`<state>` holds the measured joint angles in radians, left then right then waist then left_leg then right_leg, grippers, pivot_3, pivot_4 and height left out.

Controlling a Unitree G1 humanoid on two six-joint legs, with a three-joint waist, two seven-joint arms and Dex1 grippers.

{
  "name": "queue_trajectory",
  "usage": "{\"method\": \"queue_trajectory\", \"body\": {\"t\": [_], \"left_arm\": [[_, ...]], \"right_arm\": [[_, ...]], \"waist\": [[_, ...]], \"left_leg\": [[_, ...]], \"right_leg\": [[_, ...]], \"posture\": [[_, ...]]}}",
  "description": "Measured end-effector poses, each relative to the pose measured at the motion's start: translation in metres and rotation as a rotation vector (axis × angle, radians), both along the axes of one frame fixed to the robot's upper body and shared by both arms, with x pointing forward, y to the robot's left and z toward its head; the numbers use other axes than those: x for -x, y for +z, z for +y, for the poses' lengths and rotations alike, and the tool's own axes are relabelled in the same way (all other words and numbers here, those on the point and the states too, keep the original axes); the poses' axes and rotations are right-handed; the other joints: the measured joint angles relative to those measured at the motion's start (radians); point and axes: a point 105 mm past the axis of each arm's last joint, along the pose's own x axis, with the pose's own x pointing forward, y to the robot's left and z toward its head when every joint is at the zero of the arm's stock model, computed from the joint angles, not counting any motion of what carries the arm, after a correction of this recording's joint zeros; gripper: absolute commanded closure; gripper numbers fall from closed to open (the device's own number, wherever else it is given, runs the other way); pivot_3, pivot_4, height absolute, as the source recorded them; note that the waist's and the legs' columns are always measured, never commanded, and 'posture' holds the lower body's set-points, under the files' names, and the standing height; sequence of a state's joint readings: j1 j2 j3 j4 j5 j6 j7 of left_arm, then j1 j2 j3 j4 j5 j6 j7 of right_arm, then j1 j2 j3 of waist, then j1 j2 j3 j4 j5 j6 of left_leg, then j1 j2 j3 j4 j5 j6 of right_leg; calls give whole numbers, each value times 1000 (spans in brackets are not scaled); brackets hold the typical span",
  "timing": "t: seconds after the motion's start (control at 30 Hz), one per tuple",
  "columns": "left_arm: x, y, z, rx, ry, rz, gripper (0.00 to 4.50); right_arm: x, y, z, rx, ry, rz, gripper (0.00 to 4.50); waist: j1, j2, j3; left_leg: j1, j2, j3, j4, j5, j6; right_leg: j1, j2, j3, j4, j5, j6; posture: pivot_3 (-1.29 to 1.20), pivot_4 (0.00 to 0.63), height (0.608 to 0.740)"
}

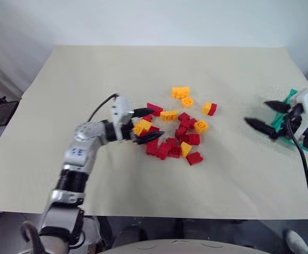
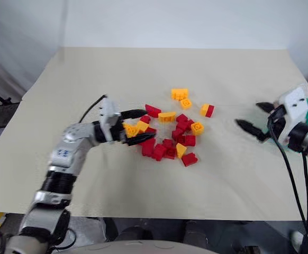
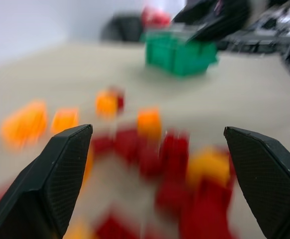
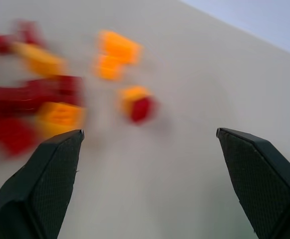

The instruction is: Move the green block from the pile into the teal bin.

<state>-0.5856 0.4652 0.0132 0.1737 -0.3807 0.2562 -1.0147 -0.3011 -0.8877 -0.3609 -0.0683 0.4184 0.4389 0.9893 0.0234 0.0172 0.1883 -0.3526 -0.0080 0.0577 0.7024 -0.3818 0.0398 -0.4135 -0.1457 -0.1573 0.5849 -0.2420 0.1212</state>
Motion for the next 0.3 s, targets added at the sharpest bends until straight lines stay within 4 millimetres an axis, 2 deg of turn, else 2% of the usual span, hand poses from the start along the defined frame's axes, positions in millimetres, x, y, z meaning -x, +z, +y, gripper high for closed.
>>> {"method": "queue_trajectory", "body": {"t": [0.17,0.3], "left_arm": [[11,-12,62,-64,101,66,0],[21,-20,82,-92,128,50,0]], "right_arm": [[17,-26,11,110,170,71,30],[20,-33,11,131,234,91,30]], "waist": [[3,0,0],[1,0,0]], "left_leg": [[0,0,-2,1,0,0],[1,-1,-3,1,0,0]], "right_leg": [[1,0,0,0,0,0],[2,-1,-1,0,0,0]], "posture": [[0,150,740],[0,150,740]]}}
